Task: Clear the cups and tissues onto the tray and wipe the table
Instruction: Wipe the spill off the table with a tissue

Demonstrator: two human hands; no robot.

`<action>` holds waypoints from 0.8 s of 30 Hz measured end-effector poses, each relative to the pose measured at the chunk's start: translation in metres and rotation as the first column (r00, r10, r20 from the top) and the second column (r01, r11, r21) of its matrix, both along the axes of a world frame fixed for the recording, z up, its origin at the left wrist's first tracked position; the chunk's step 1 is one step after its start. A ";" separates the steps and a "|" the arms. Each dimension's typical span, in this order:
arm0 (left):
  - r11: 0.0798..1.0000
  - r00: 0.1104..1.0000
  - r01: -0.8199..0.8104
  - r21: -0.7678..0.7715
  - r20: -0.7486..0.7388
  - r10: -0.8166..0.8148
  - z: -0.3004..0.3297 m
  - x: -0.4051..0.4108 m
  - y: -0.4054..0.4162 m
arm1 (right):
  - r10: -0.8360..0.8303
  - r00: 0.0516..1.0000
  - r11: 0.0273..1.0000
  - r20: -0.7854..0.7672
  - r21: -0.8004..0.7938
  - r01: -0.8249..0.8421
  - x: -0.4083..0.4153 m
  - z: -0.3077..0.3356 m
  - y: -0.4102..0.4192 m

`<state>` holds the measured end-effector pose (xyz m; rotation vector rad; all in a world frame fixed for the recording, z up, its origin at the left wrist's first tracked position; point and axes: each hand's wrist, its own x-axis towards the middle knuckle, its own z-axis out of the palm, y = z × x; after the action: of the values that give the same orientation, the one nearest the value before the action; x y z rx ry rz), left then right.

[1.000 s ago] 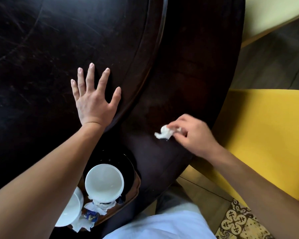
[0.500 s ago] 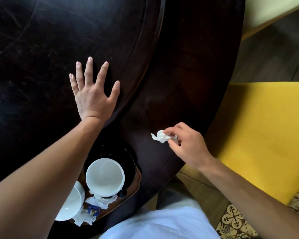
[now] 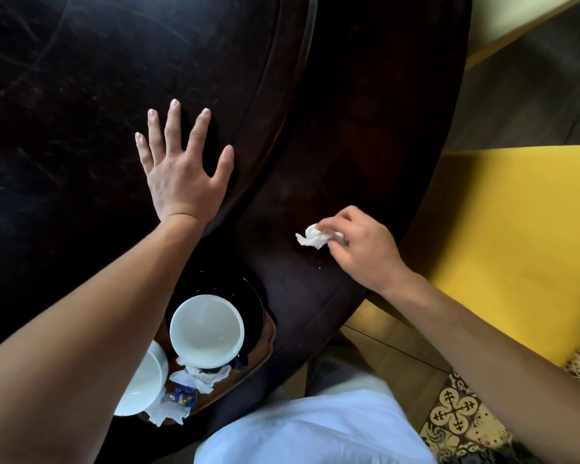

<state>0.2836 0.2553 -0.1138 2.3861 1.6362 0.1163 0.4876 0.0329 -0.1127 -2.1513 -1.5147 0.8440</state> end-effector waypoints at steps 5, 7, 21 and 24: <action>1.000 1.000 0.003 -0.009 -0.009 -0.003 0.002 0.002 0.000 | 0.233 0.971 0.964 -0.048 -0.119 -0.237 -0.011 0.006 -0.030; 1.000 1.000 0.005 -0.012 -0.014 -0.005 0.004 0.001 -0.001 | 0.208 0.975 0.970 -0.078 -0.114 -0.216 -0.011 0.008 -0.030; 0.990 0.998 -0.068 -0.124 -0.020 0.066 0.025 -0.083 -0.015 | 0.338 0.937 0.941 0.084 -0.032 -0.336 -0.024 -0.004 -0.005; 0.995 0.997 -0.074 -0.071 -0.009 0.073 0.012 -0.089 -0.026 | 0.403 0.913 0.913 0.063 -0.088 -0.397 -0.022 0.003 -0.045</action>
<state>0.1949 0.2293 -0.1018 2.2771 1.7021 0.0625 0.4656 -0.0118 -0.1093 -1.9706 -2.0402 0.9644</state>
